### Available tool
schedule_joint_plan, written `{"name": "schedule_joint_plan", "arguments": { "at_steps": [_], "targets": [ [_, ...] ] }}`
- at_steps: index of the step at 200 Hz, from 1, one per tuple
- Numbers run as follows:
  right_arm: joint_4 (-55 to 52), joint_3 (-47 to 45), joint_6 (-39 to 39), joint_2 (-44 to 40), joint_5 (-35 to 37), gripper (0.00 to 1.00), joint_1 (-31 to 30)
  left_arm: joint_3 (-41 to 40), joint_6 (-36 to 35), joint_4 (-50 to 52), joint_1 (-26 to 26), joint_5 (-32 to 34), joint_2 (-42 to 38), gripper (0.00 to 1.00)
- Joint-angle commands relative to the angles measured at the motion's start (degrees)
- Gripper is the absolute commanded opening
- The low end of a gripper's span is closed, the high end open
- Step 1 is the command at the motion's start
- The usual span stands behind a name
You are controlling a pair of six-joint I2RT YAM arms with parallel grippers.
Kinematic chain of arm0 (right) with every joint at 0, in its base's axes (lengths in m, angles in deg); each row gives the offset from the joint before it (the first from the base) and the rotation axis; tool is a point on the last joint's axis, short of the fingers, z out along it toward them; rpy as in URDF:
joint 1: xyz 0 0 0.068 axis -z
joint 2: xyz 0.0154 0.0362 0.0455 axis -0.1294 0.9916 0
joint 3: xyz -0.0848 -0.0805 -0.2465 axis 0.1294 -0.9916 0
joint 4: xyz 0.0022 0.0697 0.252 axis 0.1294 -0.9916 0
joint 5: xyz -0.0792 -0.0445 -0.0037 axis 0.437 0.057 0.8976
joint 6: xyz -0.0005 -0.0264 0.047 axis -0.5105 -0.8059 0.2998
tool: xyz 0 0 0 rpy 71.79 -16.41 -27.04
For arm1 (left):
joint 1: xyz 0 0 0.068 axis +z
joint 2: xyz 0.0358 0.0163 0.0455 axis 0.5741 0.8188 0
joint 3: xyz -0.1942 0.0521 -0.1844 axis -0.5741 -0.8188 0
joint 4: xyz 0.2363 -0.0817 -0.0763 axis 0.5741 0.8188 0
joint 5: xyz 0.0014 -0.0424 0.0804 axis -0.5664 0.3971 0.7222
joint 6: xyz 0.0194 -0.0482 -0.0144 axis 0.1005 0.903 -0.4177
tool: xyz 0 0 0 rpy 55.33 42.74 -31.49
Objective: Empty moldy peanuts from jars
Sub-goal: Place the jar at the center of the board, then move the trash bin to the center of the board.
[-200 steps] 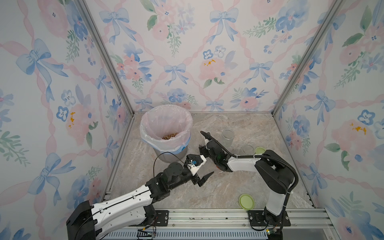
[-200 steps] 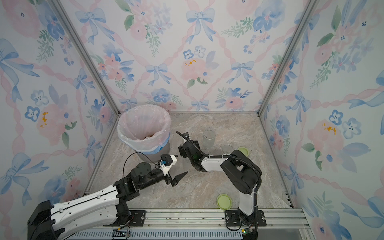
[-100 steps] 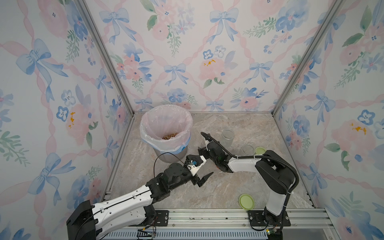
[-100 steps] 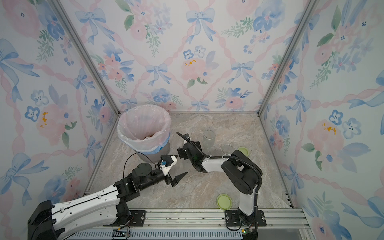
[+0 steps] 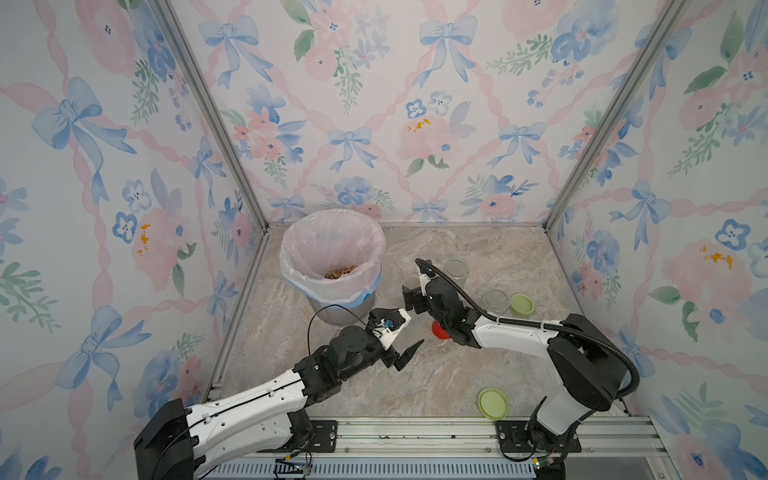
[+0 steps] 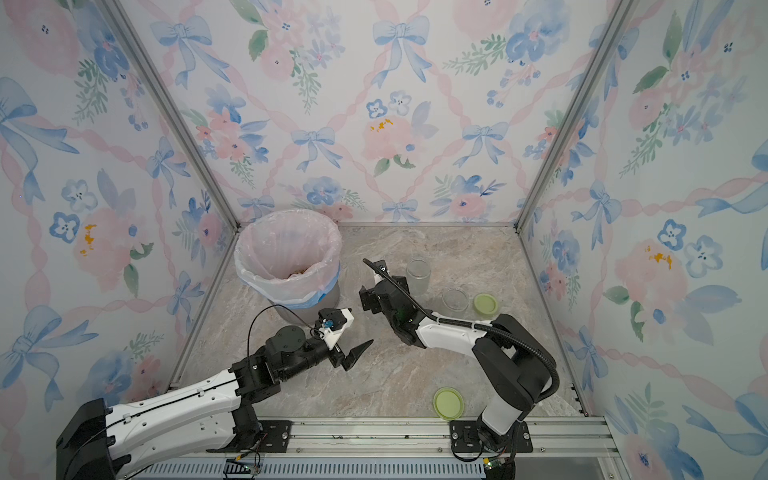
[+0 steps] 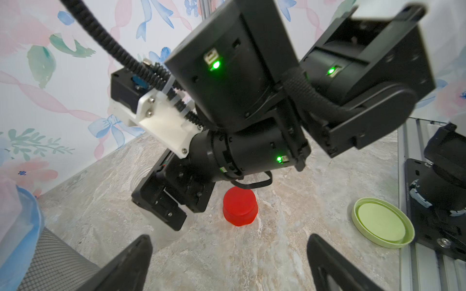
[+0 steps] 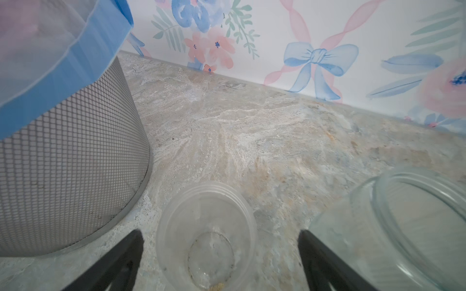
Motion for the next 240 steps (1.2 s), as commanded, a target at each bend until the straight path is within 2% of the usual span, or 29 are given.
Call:
{"name": "schedule_joint_plan", "arguments": {
  "at_steps": [1, 18, 97, 133, 139, 171, 187, 211, 223, 240],
  "targets": [
    [-2.7, -2.3, 0.9, -5.0, 1.7, 0.97, -0.9, -1.2, 0.9, -0.3, -0.4, 2.9, 0.2, 0.98],
    [-4.7, -3.4, 0.9, -8.9, 1.9, 0.97, -1.7, -1.6, 2.1, -0.2, -0.4, 6.0, 0.6, 0.98],
    [-18.4, -7.4, 3.0, -27.8, 6.0, 0.98, -5.2, -8.6, 3.4, -6.0, 0.3, 11.4, -0.4, 0.98],
    [-23.7, -11.9, 5.1, -34.9, 7.8, 1.00, -5.3, -12.0, 5.8, -9.1, 8.5, 4.2, -1.2, 0.98],
    [-23.8, -13.0, 4.8, -36.1, 7.6, 0.96, -5.3, -12.1, 6.5, -9.5, 9.6, 3.5, -1.1, 0.98],
    [-25.4, -16.9, 6.3, -40.5, 10.7, 0.94, -5.2, -11.4, 7.2, -10.9, 11.2, 1.9, 1.3, 0.98],
    [-26.3, -18.1, 6.9, -42.2, 12.1, 0.88, -5.1, -10.6, 6.6, -11.0, 12.1, 2.9, 3.7, 0.98],
    [-29.1, -19.0, 7.9, -44.4, 15.0, 0.89, -4.8, -9.9, 7.6, -12.9, 15.9, 0.4, 6.5, 0.98],
    [-30.4, -19.7, 7.9, -45.7, 15.4, 0.95, -4.2, -10.3, 8.9, -14.5, 18.6, -0.9, 7.3, 0.98],
    [-32.0, -21.0, 8.4, -48.2, 15.2, 0.98, -2.8, -10.4, 10.5, -16.0, 22.4, -3.2, 8.4, 0.98]
  ]
}}
